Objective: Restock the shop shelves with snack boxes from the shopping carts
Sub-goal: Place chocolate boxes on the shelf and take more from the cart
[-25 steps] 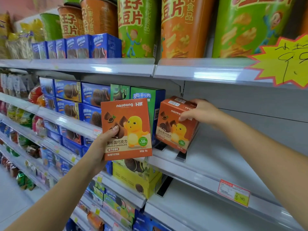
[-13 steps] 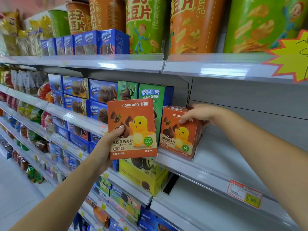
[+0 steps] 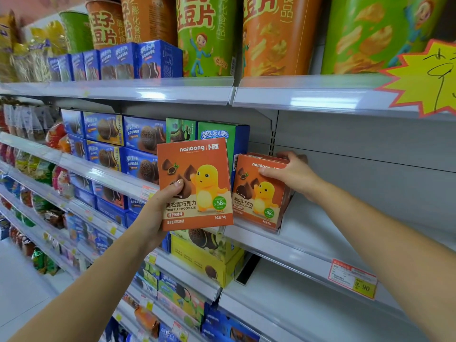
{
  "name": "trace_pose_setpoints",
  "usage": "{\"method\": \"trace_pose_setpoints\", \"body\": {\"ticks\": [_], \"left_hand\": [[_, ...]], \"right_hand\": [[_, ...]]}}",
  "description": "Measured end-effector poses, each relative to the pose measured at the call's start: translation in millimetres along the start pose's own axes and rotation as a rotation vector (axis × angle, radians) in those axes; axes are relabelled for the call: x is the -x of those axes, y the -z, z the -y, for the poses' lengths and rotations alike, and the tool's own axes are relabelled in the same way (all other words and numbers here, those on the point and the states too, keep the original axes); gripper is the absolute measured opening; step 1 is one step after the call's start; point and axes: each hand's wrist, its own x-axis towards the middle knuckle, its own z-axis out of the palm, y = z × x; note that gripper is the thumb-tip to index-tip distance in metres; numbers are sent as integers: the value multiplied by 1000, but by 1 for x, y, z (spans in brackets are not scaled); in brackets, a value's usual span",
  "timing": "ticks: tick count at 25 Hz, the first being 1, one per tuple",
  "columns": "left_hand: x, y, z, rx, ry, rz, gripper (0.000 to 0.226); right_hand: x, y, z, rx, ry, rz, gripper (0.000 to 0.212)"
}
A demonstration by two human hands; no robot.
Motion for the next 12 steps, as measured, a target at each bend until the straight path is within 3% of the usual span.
{"method": "trace_pose_setpoints", "body": {"ticks": [3, 7, 12], "left_hand": [[1, -4, 1, 32, 6, -15, 21], [2, -10, -2, 36, 10, -36, 9], [4, -19, -5, -21, -13, 15, 27]], "right_hand": [[6, -3, -12, -47, 31, -11, 107], [3, 7, -11, -49, 23, 155, 108], [11, 2, -21, -85, 55, 147, 137]]}}
